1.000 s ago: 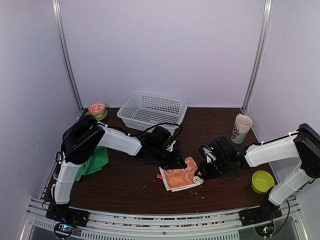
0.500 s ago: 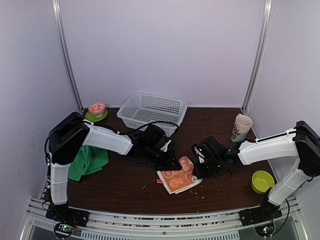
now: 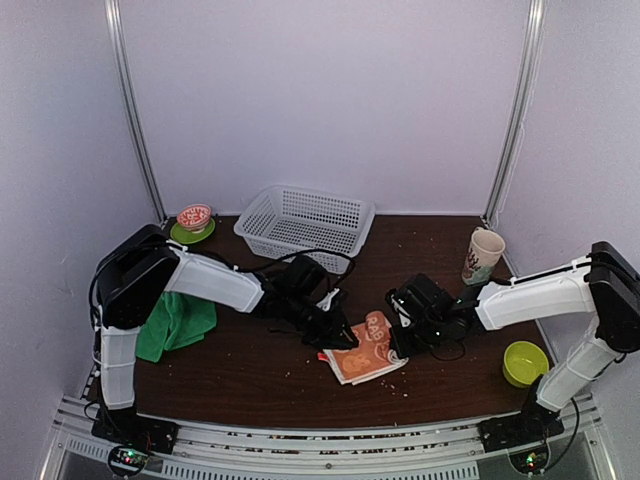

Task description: Roll the towels

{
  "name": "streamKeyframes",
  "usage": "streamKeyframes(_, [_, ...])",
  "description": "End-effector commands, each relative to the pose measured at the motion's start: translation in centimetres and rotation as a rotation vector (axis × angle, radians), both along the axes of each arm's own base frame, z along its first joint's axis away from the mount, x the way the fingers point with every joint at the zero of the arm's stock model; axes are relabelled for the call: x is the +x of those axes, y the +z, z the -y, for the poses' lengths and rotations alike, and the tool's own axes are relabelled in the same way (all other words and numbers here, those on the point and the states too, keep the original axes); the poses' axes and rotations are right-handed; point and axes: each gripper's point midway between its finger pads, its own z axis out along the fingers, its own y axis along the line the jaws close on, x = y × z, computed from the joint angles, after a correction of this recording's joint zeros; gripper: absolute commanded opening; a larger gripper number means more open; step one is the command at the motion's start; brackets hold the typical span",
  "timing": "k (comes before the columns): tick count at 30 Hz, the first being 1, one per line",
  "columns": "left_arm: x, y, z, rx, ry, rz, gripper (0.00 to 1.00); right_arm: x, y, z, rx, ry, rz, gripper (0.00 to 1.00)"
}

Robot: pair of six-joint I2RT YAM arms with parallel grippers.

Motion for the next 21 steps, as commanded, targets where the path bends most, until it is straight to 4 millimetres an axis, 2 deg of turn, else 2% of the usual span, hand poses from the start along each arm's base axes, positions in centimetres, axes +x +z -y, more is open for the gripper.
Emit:
streamKeyframes(1, [2.5, 6.4, 3.1, -0.185, -0.003, 0.103, 0.15, -0.1, -1.0, 2.1, -0.115, -0.008, 0.021, 0.13])
streamKeyframes(4, [3.8, 8.0, 4.5, -0.240, 0.016, 0.120, 0.13, 0.1, -0.6, 2.0, -0.158, 0.003, 0.050, 0.13])
streamKeyframes(10, [5.2, 7.5, 6.2, -0.289, 0.026, 0.083, 0.11, 0.1, -0.2, 1.5, -0.182, 0.019, 0.073, 0.12])
streamKeyframes(21, [5.2, 3.2, 7.3, -0.277, 0.022, -0.017, 0.09, -0.2, -0.2, 1.3, -0.174, 0.039, 0.079, 0.14])
